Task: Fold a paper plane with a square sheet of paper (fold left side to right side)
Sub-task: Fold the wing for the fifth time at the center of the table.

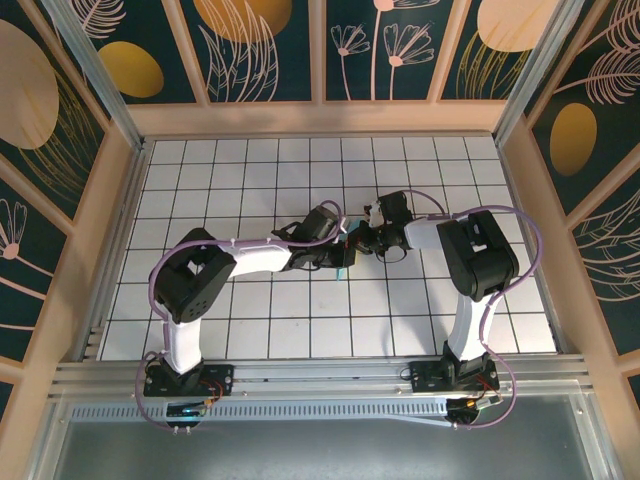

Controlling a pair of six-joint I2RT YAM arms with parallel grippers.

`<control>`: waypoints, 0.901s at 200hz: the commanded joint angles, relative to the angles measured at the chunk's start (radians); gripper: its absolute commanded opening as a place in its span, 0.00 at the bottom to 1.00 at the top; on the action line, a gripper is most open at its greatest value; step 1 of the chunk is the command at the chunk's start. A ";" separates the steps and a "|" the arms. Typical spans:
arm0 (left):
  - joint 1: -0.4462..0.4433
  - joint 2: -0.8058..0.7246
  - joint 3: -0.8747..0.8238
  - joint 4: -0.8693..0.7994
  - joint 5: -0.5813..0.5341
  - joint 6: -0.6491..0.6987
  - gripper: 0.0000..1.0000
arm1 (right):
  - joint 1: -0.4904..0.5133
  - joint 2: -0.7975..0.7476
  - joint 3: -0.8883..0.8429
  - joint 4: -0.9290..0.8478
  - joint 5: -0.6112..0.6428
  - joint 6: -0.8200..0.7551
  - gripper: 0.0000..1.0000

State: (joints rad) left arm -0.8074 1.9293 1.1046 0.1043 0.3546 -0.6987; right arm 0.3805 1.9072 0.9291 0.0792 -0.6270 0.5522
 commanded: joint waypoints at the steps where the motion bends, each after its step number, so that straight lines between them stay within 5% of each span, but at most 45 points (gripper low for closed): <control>1: 0.000 0.030 -0.018 0.013 -0.011 0.021 0.01 | 0.009 0.084 -0.041 -0.068 0.111 -0.022 0.00; 180: 0.001 0.003 -0.121 -0.011 0.059 0.191 0.01 | 0.010 0.088 -0.036 -0.082 0.121 -0.028 0.00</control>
State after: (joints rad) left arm -0.8070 1.9556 1.0203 0.1314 0.3889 -0.5526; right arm 0.3805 1.9076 0.9291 0.0792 -0.6270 0.5522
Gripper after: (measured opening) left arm 0.043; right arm 0.049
